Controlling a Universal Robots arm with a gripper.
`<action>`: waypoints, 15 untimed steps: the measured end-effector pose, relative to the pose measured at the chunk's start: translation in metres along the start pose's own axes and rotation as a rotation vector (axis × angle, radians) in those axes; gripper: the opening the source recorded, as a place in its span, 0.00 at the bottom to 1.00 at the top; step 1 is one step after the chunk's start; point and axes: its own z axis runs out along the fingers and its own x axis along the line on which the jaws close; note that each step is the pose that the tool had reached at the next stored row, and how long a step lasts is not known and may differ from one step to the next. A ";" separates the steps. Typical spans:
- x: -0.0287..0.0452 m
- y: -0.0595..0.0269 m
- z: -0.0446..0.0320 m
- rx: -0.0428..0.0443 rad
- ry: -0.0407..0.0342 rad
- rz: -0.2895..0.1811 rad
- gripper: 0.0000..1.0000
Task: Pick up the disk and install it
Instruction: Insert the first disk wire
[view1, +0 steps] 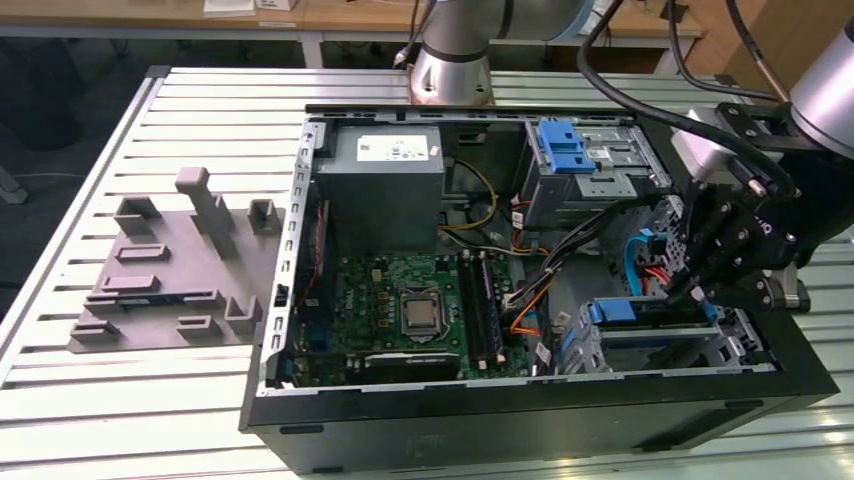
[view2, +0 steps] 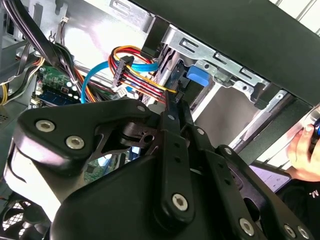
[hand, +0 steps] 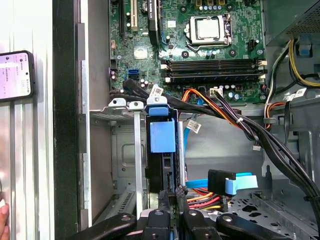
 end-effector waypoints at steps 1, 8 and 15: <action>0.0000 0.0000 0.0001 -0.0001 -0.0012 0.000 0.17; 0.0000 -0.0001 0.0013 -0.0002 -0.0037 0.000 0.17; -0.0001 -0.0002 0.0037 -0.0007 -0.0058 0.000 0.17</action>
